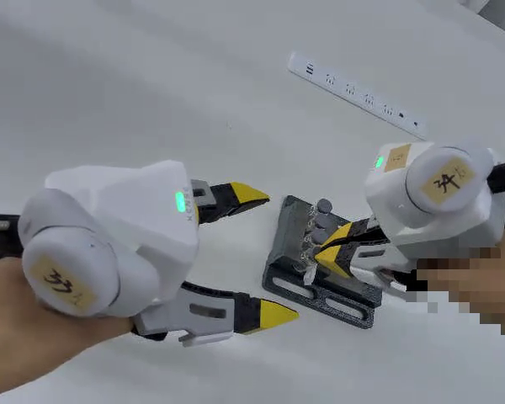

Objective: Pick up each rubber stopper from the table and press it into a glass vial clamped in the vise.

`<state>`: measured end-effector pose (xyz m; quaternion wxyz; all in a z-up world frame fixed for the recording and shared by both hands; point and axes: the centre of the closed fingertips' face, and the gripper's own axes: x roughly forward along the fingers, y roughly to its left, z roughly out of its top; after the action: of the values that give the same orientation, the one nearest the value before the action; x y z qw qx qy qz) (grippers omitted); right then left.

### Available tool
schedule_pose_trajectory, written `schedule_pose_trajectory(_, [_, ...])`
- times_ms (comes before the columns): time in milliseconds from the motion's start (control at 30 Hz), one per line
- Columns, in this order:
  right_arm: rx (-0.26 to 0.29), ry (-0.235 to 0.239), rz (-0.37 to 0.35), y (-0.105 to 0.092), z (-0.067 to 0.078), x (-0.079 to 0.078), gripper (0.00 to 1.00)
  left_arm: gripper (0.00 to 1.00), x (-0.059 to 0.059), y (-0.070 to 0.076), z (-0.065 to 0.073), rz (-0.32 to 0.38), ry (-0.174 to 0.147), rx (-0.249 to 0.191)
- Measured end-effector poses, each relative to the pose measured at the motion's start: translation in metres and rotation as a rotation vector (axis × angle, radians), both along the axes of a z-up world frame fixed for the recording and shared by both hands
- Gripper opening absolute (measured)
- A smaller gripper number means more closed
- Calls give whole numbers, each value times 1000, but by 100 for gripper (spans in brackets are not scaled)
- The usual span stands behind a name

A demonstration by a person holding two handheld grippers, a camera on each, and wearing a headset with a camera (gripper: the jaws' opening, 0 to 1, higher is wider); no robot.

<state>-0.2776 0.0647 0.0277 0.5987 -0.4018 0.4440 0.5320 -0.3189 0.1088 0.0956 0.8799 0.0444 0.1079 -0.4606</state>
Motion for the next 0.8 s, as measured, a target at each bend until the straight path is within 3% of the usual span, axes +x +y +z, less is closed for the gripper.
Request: schedule_pose_trajectory(800, [-32, 33, 1, 1, -2, 2, 0, 63, 3, 1, 0, 10, -3, -15])
